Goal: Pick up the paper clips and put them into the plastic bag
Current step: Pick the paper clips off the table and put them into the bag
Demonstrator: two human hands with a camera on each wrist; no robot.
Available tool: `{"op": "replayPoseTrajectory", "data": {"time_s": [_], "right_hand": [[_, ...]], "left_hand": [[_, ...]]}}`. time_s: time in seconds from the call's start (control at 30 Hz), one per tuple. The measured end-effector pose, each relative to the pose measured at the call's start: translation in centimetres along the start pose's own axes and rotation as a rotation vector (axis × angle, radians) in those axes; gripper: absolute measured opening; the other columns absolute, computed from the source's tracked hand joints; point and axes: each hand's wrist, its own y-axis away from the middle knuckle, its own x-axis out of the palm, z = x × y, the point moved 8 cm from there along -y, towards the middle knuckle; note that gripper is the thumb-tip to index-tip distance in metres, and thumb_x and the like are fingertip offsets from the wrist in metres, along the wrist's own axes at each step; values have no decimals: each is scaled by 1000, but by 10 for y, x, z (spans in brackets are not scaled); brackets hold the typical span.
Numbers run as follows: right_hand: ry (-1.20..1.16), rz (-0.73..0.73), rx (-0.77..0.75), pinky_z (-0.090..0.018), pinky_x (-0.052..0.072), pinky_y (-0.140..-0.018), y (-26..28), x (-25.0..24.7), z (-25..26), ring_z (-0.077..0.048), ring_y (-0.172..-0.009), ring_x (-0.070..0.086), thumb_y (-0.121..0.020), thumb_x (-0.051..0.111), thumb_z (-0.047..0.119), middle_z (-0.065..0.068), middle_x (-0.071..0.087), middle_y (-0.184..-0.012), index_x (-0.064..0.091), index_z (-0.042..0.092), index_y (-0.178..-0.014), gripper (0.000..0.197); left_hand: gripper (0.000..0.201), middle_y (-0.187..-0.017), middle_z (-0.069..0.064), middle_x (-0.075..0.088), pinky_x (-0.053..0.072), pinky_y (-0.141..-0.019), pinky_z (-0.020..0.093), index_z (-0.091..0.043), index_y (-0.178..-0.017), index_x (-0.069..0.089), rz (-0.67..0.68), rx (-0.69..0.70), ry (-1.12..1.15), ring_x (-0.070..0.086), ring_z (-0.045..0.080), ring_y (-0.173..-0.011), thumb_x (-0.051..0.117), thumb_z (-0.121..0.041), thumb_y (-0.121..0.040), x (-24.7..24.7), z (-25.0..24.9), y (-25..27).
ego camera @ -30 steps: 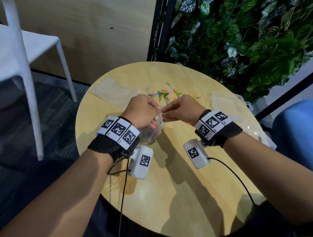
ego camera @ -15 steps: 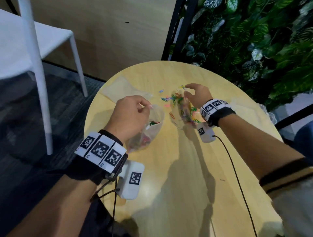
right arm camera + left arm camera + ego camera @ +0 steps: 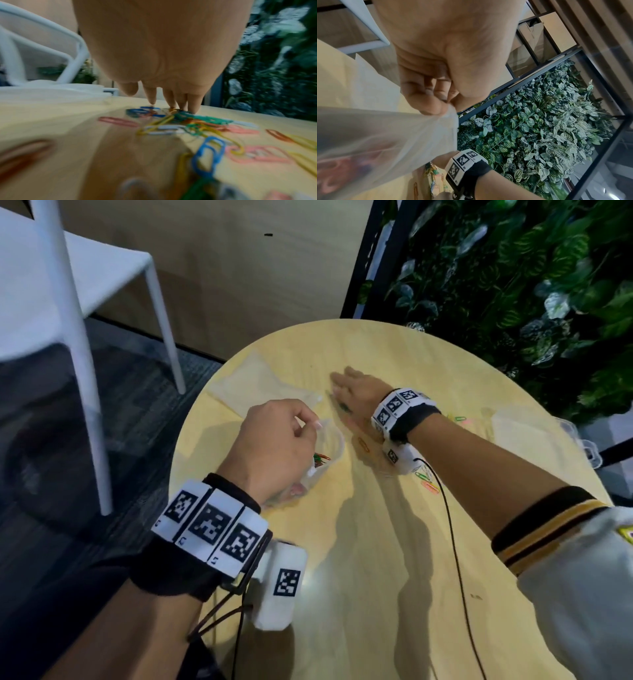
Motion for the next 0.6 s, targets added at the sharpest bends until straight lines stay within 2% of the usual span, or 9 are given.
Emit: {"op": "replayPoseTrajectory", "data": {"time_s": [0.07, 0.17, 0.27, 0.33, 0.37, 0.43, 0.5, 0.53, 0.6], "right_hand": [[28, 26, -43, -47, 25, -116, 10, 9, 13, -35, -144, 24, -102, 35, 33, -14, 18, -159, 27, 12, -150, 54], [39, 16, -82, -46, 23, -118, 35, 20, 20, -34, -145, 21, -101, 36, 26, -15, 14, -160, 22, 6, -151, 56], [143, 43, -111, -45, 31, -113, 69, 35, 21, -33, -143, 27, -99, 38, 14, -17, 15, -158, 19, 1, -150, 56], [202, -14, -155, -42, 47, -95, 90, 36, 20, -33, -126, 49, -97, 39, 11, -17, 38, -145, 38, 1, -141, 45], [194, -72, -173, -40, 51, -83, 99, 32, 19, -33, -110, 59, -96, 43, 11, -15, 53, -128, 53, 4, -127, 34], [183, -146, -170, -36, 51, -70, 119, 28, 12, -31, -85, 64, -93, 50, 11, -10, 64, -99, 67, 8, -102, 20], [165, -175, -140, -35, 50, -66, 137, 28, 5, -30, -78, 63, -91, 52, 10, -9, 63, -88, 70, 8, -92, 18], [128, -179, -117, -35, 51, -67, 146, 28, 0, -31, -78, 63, -91, 52, 11, -10, 64, -87, 71, 8, -91, 20], [2, -198, -31, -34, 52, -74, 164, 24, -14, -28, -81, 64, -93, 52, 14, -9, 68, -91, 74, 8, -96, 24]], "left_hand": [[15, -57, 4, 66, 47, -39, 18, -20, -88, 69, 3, 16, -23, 59, 6, -38, 58, -17, -99, 3, -3, 1], [15, -57, 0, 67, 56, -55, 28, -21, -88, 70, -5, 35, -73, 61, 7, -44, 59, -21, -97, 6, -6, -1], [17, -59, -1, 62, 54, -53, 29, -19, -89, 72, 18, 23, -80, 63, 13, -48, 57, -18, -97, 11, -10, 1], [20, -61, 2, 61, 54, -48, 32, -18, -88, 72, 45, 14, -74, 65, 20, -51, 55, -16, -97, 13, -15, 5], [20, -62, 4, 62, 55, -45, 33, -17, -87, 71, 59, 4, -62, 65, 24, -52, 54, -16, -98, 15, -15, 7], [20, -64, 7, 63, 53, -41, 31, -18, -86, 70, 81, -9, -59, 65, 26, -50, 55, -17, -98, 17, -17, 11], [20, -59, 5, 62, 55, -43, 36, -17, -85, 70, 104, 2, -77, 64, 26, -45, 55, -15, -98, 23, -20, 14], [20, -57, 3, 62, 57, -46, 40, -17, -84, 69, 120, 7, -82, 64, 24, -43, 56, -15, -98, 26, -22, 16], [19, -56, 3, 63, 58, -47, 37, -18, -83, 69, 154, -12, -55, 62, 17, -40, 58, -17, -98, 35, -22, 19]]}}
